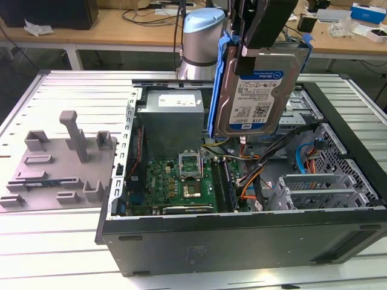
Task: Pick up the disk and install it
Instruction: 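Insert the disk into the insertion slot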
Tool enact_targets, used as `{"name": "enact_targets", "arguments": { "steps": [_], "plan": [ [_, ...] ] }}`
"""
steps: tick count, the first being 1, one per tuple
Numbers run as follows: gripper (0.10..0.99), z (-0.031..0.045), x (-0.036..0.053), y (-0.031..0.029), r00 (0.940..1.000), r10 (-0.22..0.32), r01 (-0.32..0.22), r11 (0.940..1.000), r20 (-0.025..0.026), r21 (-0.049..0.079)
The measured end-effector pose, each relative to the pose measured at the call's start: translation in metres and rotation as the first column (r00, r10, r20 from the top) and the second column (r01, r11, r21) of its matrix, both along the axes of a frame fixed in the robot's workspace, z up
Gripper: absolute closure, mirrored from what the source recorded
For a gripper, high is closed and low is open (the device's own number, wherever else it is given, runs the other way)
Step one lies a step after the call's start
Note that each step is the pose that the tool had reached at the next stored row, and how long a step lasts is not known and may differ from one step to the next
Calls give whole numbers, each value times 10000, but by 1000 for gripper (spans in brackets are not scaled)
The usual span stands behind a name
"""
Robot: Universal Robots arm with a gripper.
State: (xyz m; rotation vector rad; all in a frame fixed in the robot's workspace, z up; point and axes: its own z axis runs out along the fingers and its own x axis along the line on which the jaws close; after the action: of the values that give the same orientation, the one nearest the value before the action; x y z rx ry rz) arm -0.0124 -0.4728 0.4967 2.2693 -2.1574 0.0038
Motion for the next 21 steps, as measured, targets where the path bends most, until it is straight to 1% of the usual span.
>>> {"name": "enact_targets", "arguments": {
  "steps": [2,3,5,7,11,14,19,21],
  "plan": [
    [718,-1,-21,-19,10000,1,-1,9998,1,197],
    [718,-2,-24,-29,10000,2,-2,9998,8,218],
    [718,-3,-26,-52,10000,-43,42,9997,9,221],
    [718,-3,-25,-73,9998,-197,197,9996,9,220],
    [718,-8,-25,-86,9987,-504,504,9985,9,219],
    [718,-13,-25,-98,9981,-620,620,9978,9,217],
    [718,-13,-25,-99,9980,-638,637,9977,9,216],
    [718,-19,-24,-110,9980,-636,636,9977,10,218]
  ]
}}
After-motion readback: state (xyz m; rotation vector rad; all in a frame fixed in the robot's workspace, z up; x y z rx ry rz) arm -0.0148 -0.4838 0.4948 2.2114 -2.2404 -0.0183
